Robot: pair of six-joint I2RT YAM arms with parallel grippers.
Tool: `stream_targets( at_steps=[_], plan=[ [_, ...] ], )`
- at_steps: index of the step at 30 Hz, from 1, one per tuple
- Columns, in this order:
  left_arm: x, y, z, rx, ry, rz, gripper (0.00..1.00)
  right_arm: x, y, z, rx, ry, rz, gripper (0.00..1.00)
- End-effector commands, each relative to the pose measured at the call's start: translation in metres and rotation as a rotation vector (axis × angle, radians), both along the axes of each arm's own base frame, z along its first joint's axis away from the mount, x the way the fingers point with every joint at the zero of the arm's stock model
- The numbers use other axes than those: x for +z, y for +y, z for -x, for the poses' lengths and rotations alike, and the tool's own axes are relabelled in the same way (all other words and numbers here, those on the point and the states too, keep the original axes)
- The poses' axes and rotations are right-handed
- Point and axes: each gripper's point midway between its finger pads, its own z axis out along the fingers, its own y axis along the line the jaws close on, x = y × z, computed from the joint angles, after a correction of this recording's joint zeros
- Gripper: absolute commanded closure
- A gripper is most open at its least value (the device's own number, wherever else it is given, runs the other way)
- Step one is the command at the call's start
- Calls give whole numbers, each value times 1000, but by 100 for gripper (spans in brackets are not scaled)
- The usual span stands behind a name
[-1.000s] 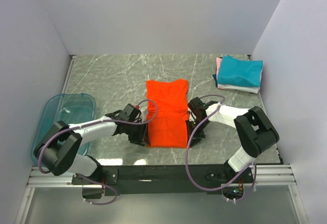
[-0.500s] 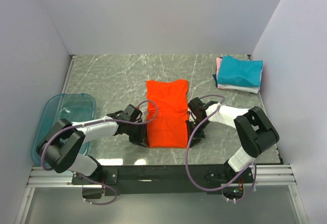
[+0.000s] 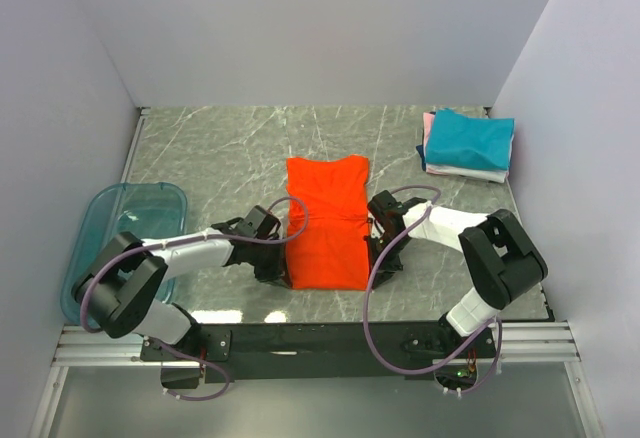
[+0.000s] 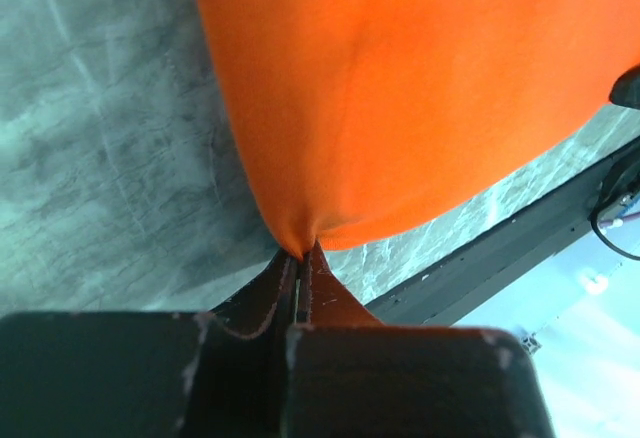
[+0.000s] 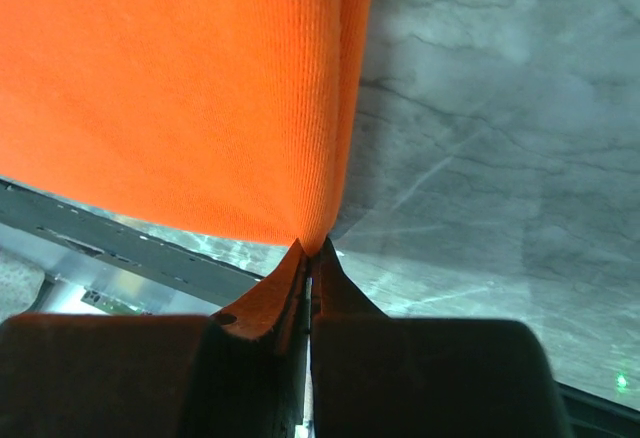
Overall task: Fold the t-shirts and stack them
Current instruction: Fold the tshirt
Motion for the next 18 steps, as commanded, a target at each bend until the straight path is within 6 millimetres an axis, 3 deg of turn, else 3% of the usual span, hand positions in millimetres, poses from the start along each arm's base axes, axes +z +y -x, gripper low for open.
stream_targets(
  at_steps=[1, 11, 18],
  plan=[
    [-20, 31, 9, 51, 9, -152, 100, -1, -16, 8, 13, -10, 82, 100],
    [-9, 27, 9, 45, -10, -143, 100, 3, -21, 5, -5, -27, 118, 100],
    [15, 18, 5, 23, -36, -109, 100, 20, -20, 2, -9, -39, 107, 100]
  ],
)
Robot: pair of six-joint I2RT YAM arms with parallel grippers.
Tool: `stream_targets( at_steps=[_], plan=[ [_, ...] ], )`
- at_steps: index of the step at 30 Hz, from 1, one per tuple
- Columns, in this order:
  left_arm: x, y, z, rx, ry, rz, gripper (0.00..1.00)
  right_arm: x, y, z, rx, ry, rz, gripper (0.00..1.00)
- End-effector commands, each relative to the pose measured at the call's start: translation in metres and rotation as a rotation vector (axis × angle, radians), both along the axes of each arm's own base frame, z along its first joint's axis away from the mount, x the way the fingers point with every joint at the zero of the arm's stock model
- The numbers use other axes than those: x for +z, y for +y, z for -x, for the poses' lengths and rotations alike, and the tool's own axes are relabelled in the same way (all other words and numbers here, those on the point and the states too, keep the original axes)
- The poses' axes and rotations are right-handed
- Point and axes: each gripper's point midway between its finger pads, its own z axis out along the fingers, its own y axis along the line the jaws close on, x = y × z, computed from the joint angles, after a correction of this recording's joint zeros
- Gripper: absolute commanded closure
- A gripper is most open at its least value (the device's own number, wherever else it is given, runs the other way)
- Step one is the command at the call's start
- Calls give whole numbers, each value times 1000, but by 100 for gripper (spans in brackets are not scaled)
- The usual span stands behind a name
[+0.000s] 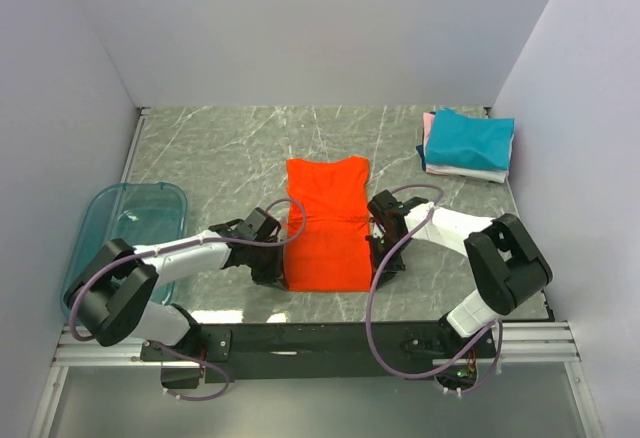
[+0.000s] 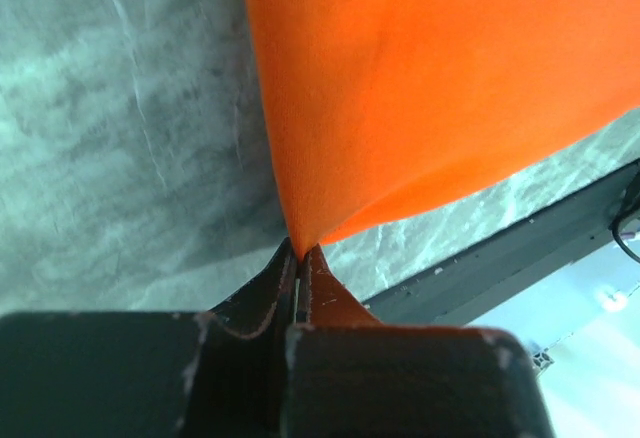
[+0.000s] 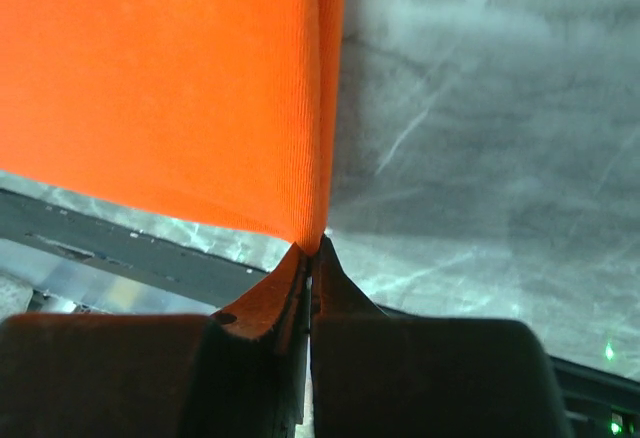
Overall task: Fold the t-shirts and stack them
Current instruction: Fold the tshirt
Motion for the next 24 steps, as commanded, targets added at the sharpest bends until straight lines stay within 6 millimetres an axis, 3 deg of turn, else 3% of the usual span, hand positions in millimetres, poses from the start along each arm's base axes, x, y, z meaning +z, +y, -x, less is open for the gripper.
stream_targets(
  at_steps=[1, 17, 24],
  plan=[
    [15, 9, 0, 0, -20, -44, 100, 18, -11, 2, 5, -22, 53, 100],
    [77, 25, 36, 64, 25, 29, 100, 82, -20, 31, -71, -59, 0, 100],
    [123, 24, 34, 103, -31, 89, 100, 115, -21, 34, -134, -128, -30, 100]
  ],
)
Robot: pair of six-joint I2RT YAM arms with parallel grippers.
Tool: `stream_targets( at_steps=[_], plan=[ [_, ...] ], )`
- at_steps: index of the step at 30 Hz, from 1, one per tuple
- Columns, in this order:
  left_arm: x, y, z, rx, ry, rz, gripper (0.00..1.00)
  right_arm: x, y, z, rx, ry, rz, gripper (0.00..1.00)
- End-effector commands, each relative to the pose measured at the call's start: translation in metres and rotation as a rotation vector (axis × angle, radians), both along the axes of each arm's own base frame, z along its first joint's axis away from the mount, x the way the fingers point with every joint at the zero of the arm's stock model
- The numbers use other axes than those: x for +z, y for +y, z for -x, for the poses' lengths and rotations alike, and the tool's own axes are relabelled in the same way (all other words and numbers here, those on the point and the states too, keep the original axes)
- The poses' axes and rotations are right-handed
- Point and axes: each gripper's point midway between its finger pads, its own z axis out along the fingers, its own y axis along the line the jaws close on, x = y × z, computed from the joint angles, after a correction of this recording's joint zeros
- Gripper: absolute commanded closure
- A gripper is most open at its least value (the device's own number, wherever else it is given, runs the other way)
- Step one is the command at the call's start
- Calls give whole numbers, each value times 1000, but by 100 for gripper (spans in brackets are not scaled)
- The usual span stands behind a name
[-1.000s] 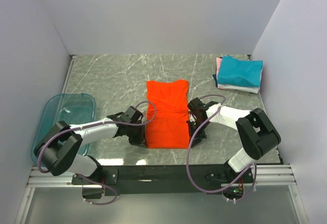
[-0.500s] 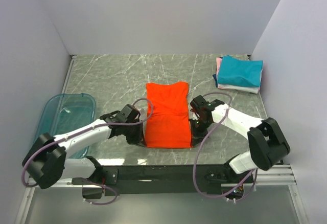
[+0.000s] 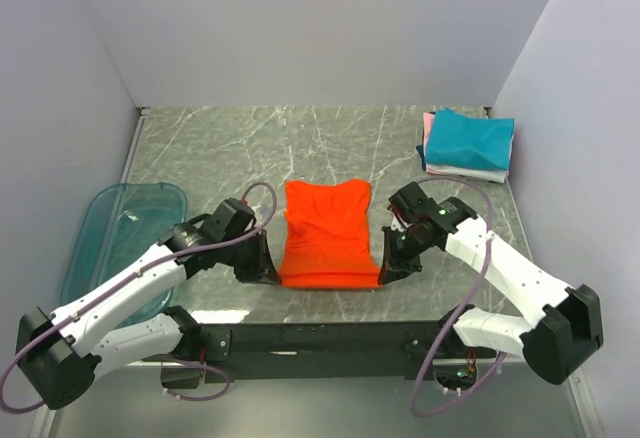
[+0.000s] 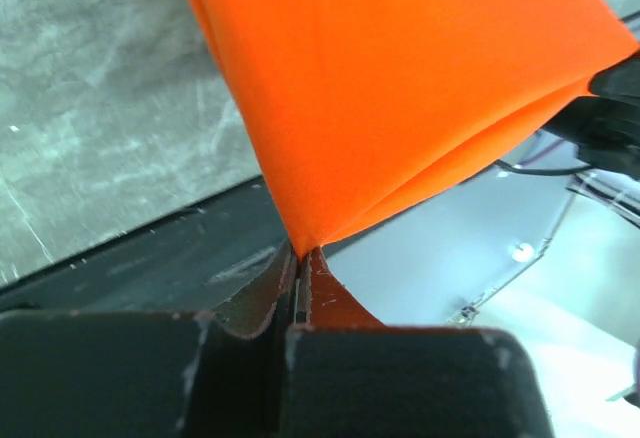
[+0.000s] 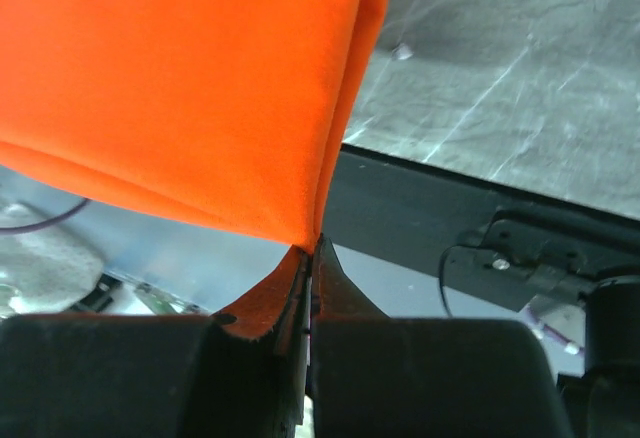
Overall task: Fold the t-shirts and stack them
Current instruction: Fold the tshirt
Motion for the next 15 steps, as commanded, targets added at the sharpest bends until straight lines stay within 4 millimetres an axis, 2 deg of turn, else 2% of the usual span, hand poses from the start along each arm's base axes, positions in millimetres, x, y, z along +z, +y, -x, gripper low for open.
stream_targets(
  at_steps=[1, 3, 6, 9, 15],
  plan=[
    [20, 12, 2, 42, -2, -40, 100, 21, -17, 5, -62, -30, 66, 100],
    [31, 9, -7, 46, -41, -38, 100, 31, -15, -4, -82, -71, 61, 100],
    [36, 8, -22, 43, -78, -70, 100, 44, -14, -21, -115, -133, 68, 100],
    [36, 7, -39, 49, -105, -83, 100, 52, -12, -38, -137, -176, 85, 100],
    [43, 4, -86, 59, -166, -82, 100, 57, -8, -70, -157, -229, 108, 100]
  ],
)
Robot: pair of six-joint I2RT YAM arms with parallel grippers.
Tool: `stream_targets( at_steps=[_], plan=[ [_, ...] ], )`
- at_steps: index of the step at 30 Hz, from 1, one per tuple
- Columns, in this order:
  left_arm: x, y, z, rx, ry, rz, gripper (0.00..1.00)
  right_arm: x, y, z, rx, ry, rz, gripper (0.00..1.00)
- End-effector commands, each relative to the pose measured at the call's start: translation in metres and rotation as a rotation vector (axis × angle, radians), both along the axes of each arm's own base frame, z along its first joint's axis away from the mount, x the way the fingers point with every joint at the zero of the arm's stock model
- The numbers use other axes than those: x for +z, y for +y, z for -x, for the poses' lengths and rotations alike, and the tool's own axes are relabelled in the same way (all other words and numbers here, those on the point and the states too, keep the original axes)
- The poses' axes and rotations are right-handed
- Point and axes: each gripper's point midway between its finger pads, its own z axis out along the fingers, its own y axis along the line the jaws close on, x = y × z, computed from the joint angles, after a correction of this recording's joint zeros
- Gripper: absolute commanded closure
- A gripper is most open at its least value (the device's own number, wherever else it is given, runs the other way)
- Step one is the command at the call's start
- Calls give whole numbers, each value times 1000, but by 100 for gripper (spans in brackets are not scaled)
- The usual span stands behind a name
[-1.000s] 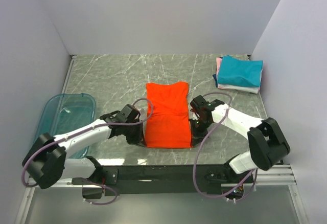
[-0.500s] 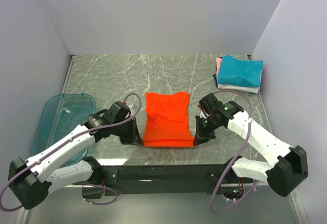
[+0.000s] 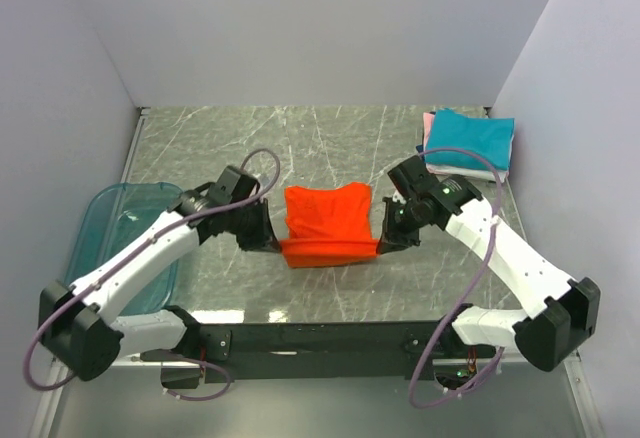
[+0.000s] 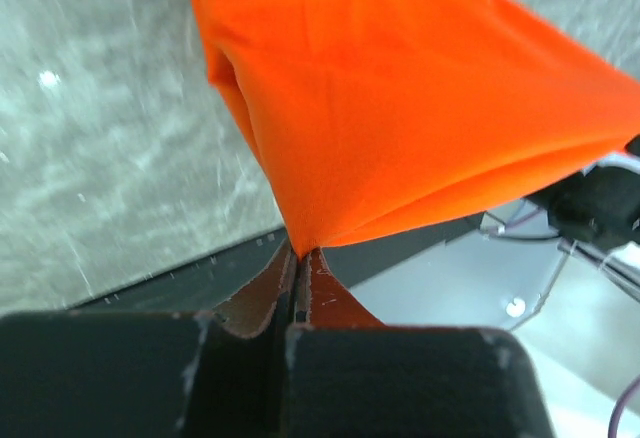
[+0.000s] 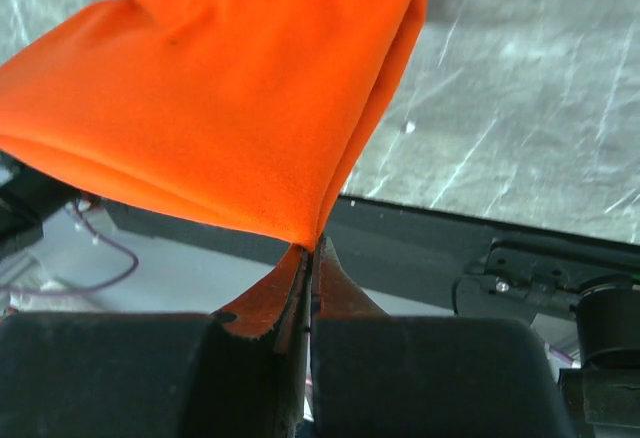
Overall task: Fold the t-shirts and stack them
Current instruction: Fold the tshirt
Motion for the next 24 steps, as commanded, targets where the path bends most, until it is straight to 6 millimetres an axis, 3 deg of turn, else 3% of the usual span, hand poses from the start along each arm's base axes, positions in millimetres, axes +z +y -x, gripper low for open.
stream_targets(
  at_steps=[1, 17, 24],
  plan=[
    [14, 3, -35, -11, -100, -29, 100, 3, -13, -26, -51, -57, 81, 100],
    [5, -5, -113, -54, -121, -34, 100, 9, -17, -123, -48, -135, 143, 100],
    [-17, -3, -145, -67, -88, -62, 100, -4, -18, -157, -32, -115, 172, 100]
  ],
)
